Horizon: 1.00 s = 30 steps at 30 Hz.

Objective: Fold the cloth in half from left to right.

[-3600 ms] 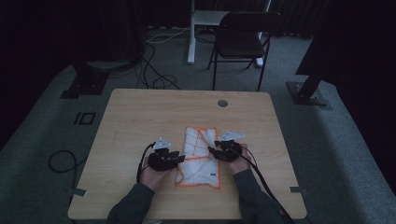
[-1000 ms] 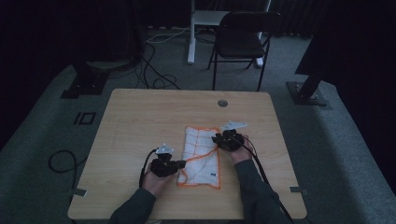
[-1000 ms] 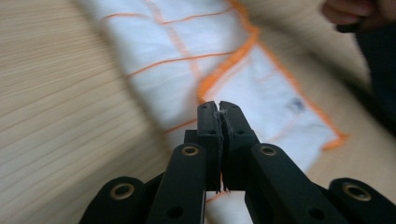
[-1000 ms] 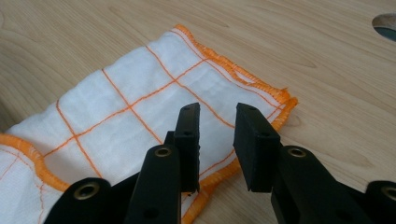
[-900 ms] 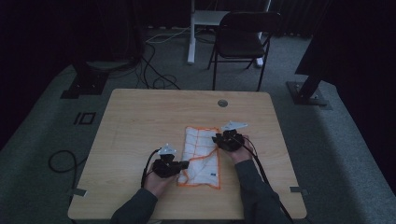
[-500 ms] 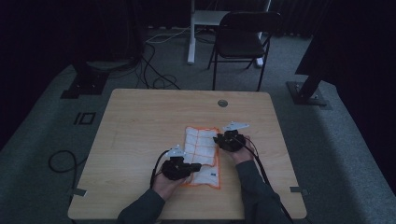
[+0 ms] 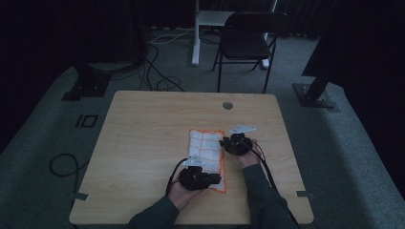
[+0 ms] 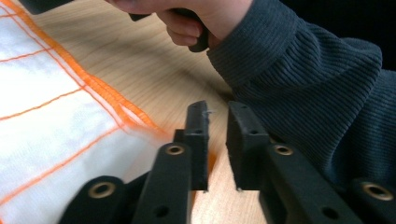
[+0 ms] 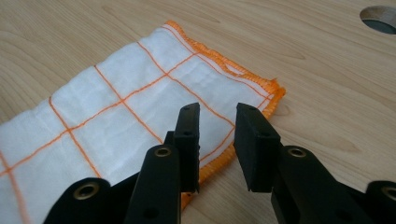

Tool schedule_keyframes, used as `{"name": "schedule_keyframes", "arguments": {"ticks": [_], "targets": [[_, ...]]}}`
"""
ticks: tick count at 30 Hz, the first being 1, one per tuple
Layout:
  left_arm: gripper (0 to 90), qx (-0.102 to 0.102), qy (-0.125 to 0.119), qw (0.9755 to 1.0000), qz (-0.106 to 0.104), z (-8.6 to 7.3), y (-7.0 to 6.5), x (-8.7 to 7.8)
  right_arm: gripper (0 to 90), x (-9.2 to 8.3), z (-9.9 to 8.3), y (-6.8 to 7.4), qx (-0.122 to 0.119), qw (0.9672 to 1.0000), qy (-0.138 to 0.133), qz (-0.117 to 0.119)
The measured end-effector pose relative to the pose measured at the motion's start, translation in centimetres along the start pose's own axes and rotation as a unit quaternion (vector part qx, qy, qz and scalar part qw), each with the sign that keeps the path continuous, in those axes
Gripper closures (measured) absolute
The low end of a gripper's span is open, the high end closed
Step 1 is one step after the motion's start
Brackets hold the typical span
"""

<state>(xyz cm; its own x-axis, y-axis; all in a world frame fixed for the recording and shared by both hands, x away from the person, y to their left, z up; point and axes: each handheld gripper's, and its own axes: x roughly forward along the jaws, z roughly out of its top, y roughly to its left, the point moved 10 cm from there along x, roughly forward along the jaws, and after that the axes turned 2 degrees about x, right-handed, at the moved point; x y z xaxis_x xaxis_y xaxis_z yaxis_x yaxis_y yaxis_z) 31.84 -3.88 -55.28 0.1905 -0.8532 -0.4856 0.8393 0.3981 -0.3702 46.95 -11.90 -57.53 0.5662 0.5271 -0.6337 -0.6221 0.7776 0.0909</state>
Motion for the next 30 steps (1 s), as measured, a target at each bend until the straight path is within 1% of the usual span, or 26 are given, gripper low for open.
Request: {"name": "schedule_keyframes", "arguments": {"ticks": [2,6,7,11,14,16,17,18,19,20,24,26,29,30], "targets": [[76.4,0.000,-0.005,1.0000,0.006,0.1,0.3,-0.3,70.4,0.0,-0.1,0.0,0.000,1.0000,0.001,0.000],[75.5,0.002,-0.008,0.9995,0.030,0.2,1.4,-1.0,68.1,0.1,-0.3,0.0,0.000,1.0000,0.005,-0.001],[75.3,-0.001,-0.010,0.9993,0.036,0.2,1.6,-1.2,68.0,0.2,-0.4,0.0,0.002,1.0000,0.008,0.000],[74.0,0.000,-0.013,0.9981,0.060,0.0,2.7,-2.0,64.3,0.3,-1.4,0.0,0.012,0.9998,0.018,-0.001],[73.0,-0.007,-0.016,0.9968,0.077,-0.3,3.7,-2.5,62.8,0.5,-2.2,0.0,0.017,0.9996,0.024,-0.003],[72.8,-0.011,-0.017,0.9956,0.091,-0.5,4.6,-3.0,62.1,0.8,-2.4,-0.3,0.026,0.9993,0.026,-0.005],[72.6,-0.011,-0.017,0.9956,0.091,-0.5,4.6,-3.0,62.1,0.8,-2.4,-0.3,0.026,0.9993,0.026,-0.005],[72.6,-0.016,-0.018,0.9943,0.104,-0.8,5.4,-3.5,62.0,1.0,-2.4,-0.5,0.033,0.9992,0.023,-0.005],[72.2,-0.019,-0.019,0.9937,0.108,-0.9,5.8,-3.7,62.1,1.2,-2.1,-1.0,0.043,0.9989,0.017,-0.007],[71.9,-0.021,-0.020,0.9928,0.116,-0.9,6.2,-3.9,62.3,1.3,-1.9,-1.2,0.045,0.9988,0.015,-0.010],[71.6,-0.028,-0.026,0.9890,0.143,-1.0,7.9,-4.7,64.6,1.7,-0.8,-2.1,0.048,0.9986,0.007,-0.021],[71.0,-0.025,-0.026,0.9871,0.156,-0.9,8.8,-5.0,65.9,2.0,-0.3,-2.6,0.049,0.9984,0.006,-0.027],[70.1,-0.029,-0.031,0.9848,0.169,-0.5,10.1,-5.2,68.0,2.5,0.2,-3.2,0.055,0.9980,0.006,-0.031],[69.8,-0.034,-0.034,0.9841,0.171,-0.4,10.6,-5.2,68.9,2.7,0.3,-3.4,0.057,0.9979,0.006,-0.030]]}}
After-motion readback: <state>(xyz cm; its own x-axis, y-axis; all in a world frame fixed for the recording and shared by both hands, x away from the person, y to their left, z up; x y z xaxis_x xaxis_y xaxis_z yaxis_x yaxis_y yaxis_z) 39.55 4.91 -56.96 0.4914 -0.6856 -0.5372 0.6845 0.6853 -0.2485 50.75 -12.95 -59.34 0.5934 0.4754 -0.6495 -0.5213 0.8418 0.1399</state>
